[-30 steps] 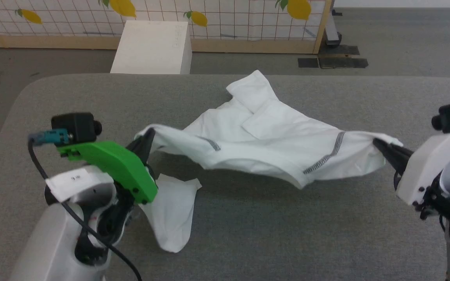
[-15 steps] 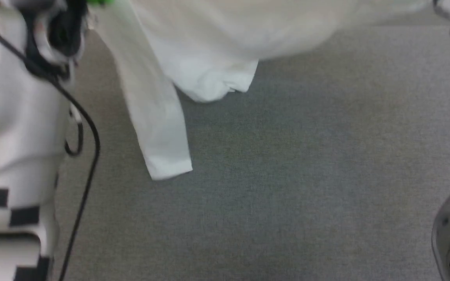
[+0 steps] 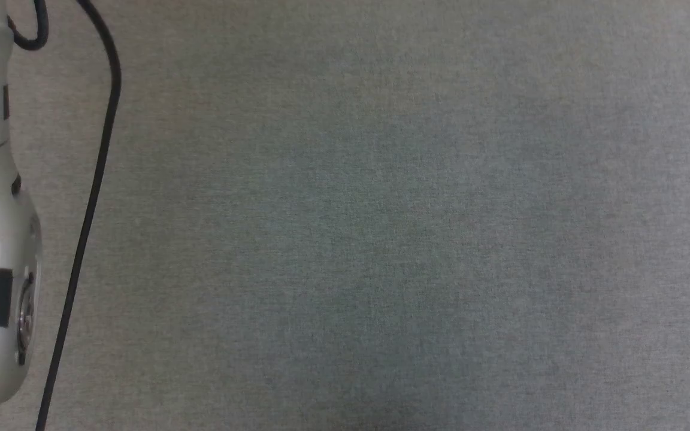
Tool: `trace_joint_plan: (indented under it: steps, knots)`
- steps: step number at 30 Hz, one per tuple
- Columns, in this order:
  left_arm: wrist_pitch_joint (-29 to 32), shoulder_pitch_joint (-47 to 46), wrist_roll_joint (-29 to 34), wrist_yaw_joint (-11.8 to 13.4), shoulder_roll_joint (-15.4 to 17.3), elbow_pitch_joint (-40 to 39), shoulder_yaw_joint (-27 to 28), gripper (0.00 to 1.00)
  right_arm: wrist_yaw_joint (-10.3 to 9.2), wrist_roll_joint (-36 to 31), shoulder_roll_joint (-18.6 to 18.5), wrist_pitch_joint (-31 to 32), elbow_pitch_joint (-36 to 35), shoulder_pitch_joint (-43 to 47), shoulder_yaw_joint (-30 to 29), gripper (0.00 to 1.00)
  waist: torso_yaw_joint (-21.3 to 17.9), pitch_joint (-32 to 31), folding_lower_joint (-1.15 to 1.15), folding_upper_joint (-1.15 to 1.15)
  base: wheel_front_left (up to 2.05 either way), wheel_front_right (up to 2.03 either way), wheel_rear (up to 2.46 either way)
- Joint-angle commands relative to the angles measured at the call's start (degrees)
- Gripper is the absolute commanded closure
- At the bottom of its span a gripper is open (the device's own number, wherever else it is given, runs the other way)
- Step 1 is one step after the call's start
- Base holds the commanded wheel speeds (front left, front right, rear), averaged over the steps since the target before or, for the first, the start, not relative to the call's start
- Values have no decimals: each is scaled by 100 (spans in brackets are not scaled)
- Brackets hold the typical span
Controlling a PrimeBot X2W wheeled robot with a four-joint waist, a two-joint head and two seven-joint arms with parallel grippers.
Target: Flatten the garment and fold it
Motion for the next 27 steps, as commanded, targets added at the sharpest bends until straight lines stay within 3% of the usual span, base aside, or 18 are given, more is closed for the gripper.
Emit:
trace_joint_plan:
  steps: [1, 8, 14, 20, 27]
  knots:
    - [-103, -86, 5, -34, -20, 111, 21, 100, -8, 28, 3, -115, 99, -89, 46, 100, -84, 176, -1, 52, 0, 0, 0]
    - [-362, 114, -152, -167, -77, 629, 79, 100, -8, 125, -158, -241, 407, 17, 277, 100, 6, 334, -1, 52, 0, 0, 0]
    - [-524, 730, -401, -462, -219, 1012, 58, 100, -8, 501, -427, -280, 369, 619, 558, 100, 149, 169, -1, 52, 0, 0, 0]
    - [-786, 1833, -700, -866, -307, 1168, 58, 100, -8, 1109, -744, -304, 70, 1875, 865, 100, 277, -493, -1, 52, 0, 0, 0]
    - [-845, 3840, -1094, -1209, -432, 919, -8, 100, -8, 1816, -976, -290, -585, 4146, 1043, 100, 410, -1631, -1, 52, 0, 0, 0]
